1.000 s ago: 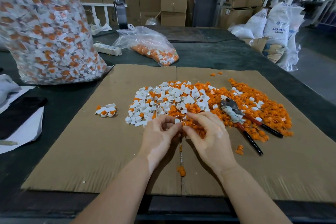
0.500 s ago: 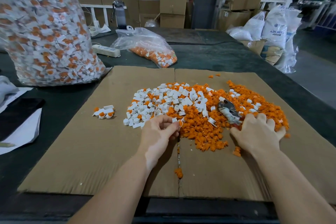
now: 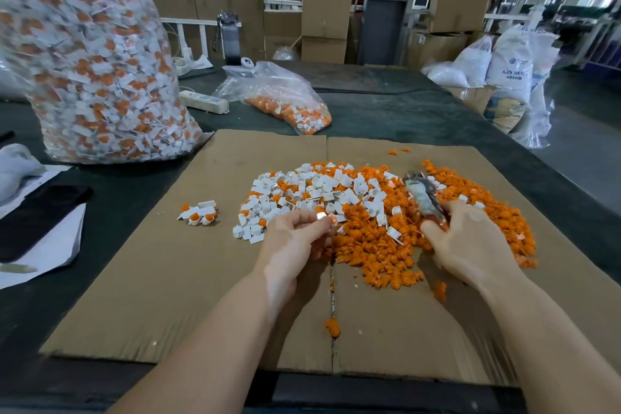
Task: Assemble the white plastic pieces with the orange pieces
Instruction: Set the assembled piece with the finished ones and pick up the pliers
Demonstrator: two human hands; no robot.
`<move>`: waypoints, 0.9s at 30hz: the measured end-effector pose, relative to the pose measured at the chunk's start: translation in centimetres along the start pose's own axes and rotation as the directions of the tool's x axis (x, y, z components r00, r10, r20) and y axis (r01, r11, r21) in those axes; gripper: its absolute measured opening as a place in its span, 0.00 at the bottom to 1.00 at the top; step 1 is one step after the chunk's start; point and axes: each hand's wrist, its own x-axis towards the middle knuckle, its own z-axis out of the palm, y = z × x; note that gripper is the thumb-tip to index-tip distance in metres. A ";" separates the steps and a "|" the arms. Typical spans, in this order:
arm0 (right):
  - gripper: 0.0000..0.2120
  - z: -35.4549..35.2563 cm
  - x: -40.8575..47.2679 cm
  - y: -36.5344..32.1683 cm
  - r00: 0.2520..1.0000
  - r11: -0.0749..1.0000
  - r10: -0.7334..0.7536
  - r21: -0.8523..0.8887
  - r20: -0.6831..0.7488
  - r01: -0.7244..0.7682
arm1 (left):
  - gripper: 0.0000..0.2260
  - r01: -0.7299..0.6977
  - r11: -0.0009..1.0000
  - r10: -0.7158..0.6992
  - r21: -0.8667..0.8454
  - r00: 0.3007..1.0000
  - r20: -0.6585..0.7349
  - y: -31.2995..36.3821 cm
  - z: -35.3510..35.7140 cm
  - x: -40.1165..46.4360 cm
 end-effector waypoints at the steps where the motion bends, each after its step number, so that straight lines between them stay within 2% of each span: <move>1: 0.12 -0.5 -0.4 -0.7 0.998 0.997 -0.059 0.042 0.001 0.059 | 0.04 0.008 0.999 -0.008 -0.034 1.000 0.007 0.4 0.1 0.1; 3: 0.10 -1.4 -1.3 -2.3 0.983 0.977 -0.164 0.153 0.082 0.150 | 0.03 0.042 0.993 -0.040 -0.110 0.999 0.017 1.2 0.3 0.4; 4: 0.07 -1.8 -1.7 -3.2 0.966 0.958 -0.200 0.242 0.165 0.157 | 0.03 0.062 0.988 -0.059 -0.141 0.998 0.022 1.5 0.4 0.6; 6: 0.09 -2.2 -2.6 -4.6 0.910 0.904 -0.261 0.412 0.324 0.113 | 0.03 0.100 0.974 -0.096 -0.203 0.995 0.029 2.1 0.5 0.8; 10: 0.13 -2.0 -3.3 -5.6 0.841 0.877 -0.281 0.479 0.461 0.031 | 0.04 0.149 0.947 -0.156 -0.283 0.988 -0.002 2.7 0.3 1.0; 15: 0.11 -1.6 -3.4 -5.9 0.797 0.858 -0.260 0.508 0.545 -0.068 | 0.06 0.153 0.960 -0.177 -0.236 0.981 -0.081 2.6 0.0 1.1; 20: 0.06 -1.3 -3.4 -6.2 0.740 0.802 -0.241 0.559 0.627 -0.213 | 0.02 0.183 0.946 -0.222 -0.267 0.967 -0.123 2.6 0.0 1.1; 24: 0.10 -1.3 -3.3 -6.5 0.763 0.851 -0.230 0.506 0.604 -0.143 | 0.04 0.169 0.941 -0.224 -0.294 0.961 -0.164 2.7 0.2 1.1; 27: 0.07 -1.2 -3.3 -6.8 0.800 0.899 -0.219 0.435 0.558 -0.058 | 0.05 0.152 0.934 -0.218 -0.324 0.960 -0.176 2.9 0.5 0.9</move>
